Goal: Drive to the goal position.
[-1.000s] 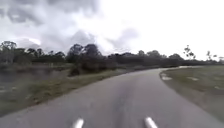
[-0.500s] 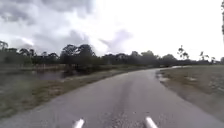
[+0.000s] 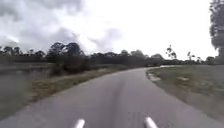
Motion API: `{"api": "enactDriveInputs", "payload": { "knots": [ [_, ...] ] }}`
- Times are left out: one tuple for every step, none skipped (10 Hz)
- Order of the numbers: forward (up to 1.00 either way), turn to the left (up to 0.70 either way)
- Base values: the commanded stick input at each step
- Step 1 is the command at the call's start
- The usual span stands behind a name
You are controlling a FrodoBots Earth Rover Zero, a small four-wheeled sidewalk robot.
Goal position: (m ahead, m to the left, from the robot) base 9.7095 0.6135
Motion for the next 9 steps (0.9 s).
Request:
{"api": "enactDriveInputs", "payload": {
  "knots": [
    [0.85, 0.0],
    [0.85, 0.0],
    [0.85, 0.0],
    [0.85, 0.0],
    [0.85, -0.22],
    [0.85, -0.14],
    [0.85, 0.0],
    [0.85, 0.0],
    [0.85, 0.0]
  ]
}}
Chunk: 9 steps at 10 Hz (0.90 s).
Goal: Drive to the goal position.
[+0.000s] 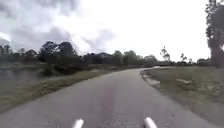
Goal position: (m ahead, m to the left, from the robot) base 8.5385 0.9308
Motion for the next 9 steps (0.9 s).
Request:
{"api": "enactDriveInputs", "payload": {
  "knots": [
    [0.85, 0.0],
    [0.85, 0.0],
    [0.85, 0.0],
    [0.85, 0.0],
    [0.85, 0.0],
    [0.85, 0.0],
    [0.85, 0.0],
    [0.85, 0.0],
    [0.85, 0.0]
  ]
}}
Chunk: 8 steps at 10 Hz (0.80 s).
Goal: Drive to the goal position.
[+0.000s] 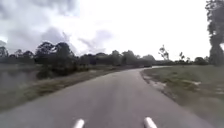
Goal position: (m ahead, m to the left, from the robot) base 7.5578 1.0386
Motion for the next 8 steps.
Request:
{"api": "enactDriveInputs", "payload": {
  "knots": [
    [0.85, 0.0],
    [0.85, 0.0],
    [0.85, 0.0],
    [0.85, 0.0],
    [0.85, 0.0],
    [0.85, 0.0],
    [0.85, 0.0],
    [0.85, 0.0]
  ]
}}
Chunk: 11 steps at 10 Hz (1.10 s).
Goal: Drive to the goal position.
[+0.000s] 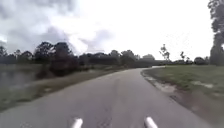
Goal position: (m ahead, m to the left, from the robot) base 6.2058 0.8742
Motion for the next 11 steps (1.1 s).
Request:
{"api": "enactDriveInputs", "payload": {
  "knots": [
    [0.85, 0.0],
    [0.85, 0.0],
    [0.85, 0.0],
    [0.85, 0.0],
    [0.85, 0.0],
    [0.85, 0.0],
    [0.85, 0.0],
    [0.85, 0.0],
    [0.85, 0.0],
    [0.85, 0.0],
    [0.85, 0.0]
  ]
}}
